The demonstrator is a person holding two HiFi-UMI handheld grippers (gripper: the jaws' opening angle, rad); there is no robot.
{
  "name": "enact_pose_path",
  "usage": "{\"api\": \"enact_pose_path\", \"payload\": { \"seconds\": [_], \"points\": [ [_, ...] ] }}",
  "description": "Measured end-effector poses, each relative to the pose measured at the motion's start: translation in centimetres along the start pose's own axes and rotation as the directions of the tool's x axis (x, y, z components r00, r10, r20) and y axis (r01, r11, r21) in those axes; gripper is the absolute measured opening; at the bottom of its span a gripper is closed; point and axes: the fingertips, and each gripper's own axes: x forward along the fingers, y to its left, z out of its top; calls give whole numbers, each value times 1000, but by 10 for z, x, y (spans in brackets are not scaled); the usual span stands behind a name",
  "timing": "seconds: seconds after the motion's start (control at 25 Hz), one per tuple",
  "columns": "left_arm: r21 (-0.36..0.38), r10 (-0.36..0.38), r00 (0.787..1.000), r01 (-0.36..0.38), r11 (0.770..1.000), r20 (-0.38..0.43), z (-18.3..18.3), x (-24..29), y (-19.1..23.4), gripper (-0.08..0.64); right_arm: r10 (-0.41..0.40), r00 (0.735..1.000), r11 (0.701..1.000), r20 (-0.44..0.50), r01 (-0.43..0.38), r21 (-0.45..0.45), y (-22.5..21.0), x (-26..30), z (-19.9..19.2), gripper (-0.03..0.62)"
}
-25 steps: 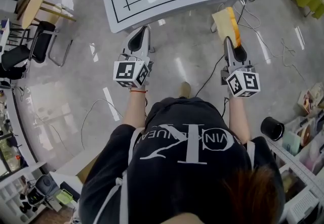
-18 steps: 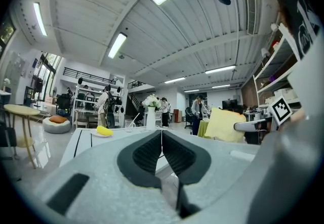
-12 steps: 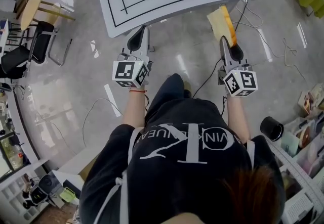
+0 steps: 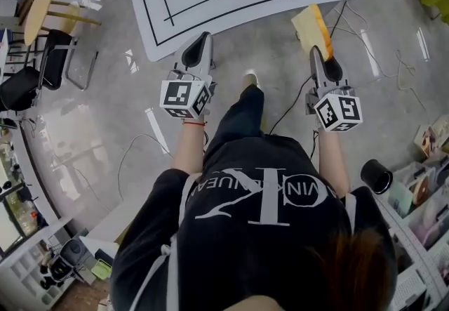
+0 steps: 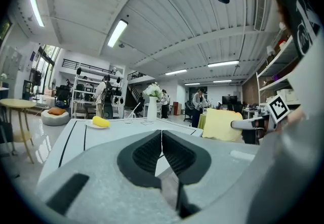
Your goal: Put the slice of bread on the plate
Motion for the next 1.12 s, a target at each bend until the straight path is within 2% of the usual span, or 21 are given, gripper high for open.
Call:
{"api": "enact_pose_path", "payload": {
  "seconds": [0.12,0.32,0.56,1.12],
  "points": [
    [5,-35,999,35,999,21,13,28,4,5,0,1000,1000,2,0,-1,-9,21,8,95],
    [1,-73,997,73,997,7,17,70,15,5,-25,1000,1000,17,25,12,-24,55,23,95],
    [2,-127,992,127,992,3,23,116,23,3,-59,998,998,-5,59,28,-39,81,23,94],
    [5,-187,982,187,982,4,32,181,63,4,-85,996,996,0,84,32,-46,152,35,94]
  ]
}}
